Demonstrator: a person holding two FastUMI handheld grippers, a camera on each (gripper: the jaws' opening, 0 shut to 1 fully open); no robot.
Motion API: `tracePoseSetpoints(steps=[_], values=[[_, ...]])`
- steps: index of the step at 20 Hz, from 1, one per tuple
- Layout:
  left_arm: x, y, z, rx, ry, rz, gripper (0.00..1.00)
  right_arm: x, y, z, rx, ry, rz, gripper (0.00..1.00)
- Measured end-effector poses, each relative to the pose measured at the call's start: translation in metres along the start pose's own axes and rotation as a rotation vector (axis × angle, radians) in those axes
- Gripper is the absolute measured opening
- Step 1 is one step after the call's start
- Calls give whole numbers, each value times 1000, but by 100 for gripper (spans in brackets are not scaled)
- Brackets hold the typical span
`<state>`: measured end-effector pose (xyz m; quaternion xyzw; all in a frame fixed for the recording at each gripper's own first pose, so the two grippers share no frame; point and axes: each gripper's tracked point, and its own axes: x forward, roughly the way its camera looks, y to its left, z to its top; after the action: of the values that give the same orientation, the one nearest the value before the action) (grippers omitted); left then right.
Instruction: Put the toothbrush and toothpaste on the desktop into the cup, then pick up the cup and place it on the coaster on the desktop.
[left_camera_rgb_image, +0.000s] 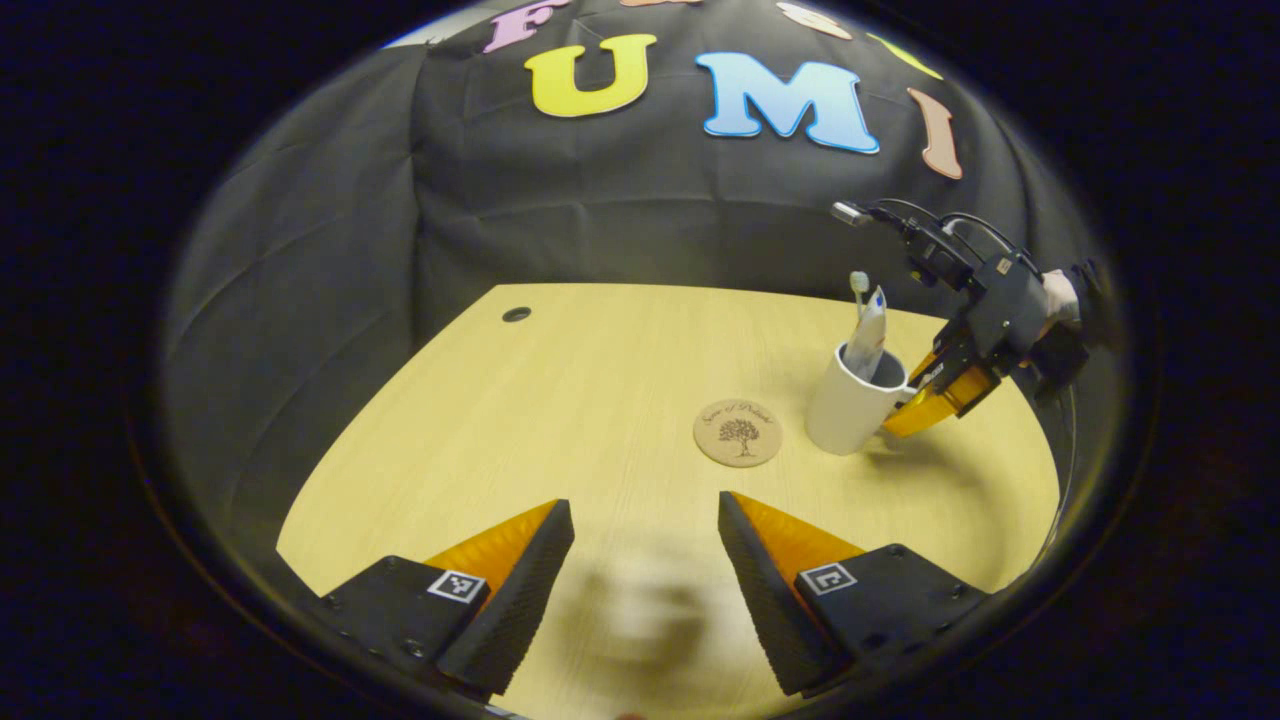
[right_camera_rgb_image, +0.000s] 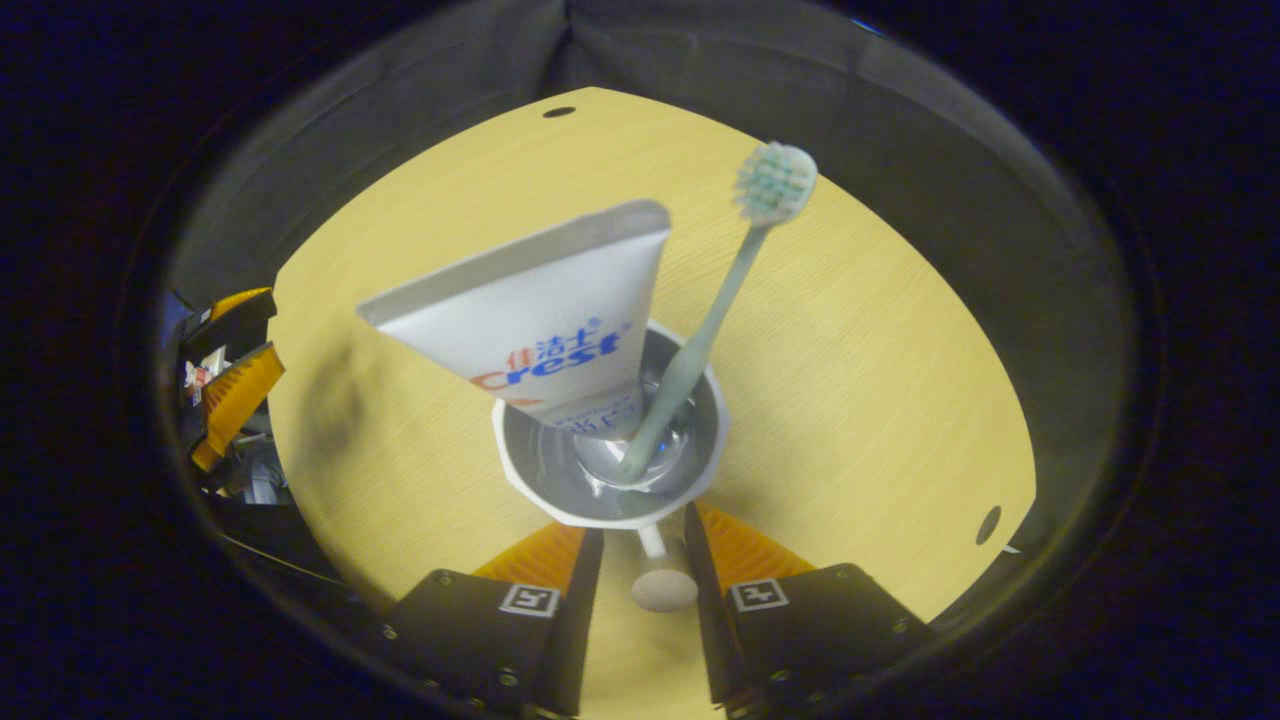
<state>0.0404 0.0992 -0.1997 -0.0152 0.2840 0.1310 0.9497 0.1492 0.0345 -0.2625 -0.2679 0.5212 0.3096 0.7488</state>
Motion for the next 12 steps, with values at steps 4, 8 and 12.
tracePoseSetpoints(steps=[4, 8, 12], values=[[1, 2, -3, -11, 5, 13, 98, -9, -2, 2, 16, -2, -7, 22], [1, 1, -2, -7, -1, 13, 98, -6, -2, 1, 41, 2, -17, 17], [1, 2, -2, 0, -6, 6, 98, -8, -6, 1, 79, -12, -29, 14]])
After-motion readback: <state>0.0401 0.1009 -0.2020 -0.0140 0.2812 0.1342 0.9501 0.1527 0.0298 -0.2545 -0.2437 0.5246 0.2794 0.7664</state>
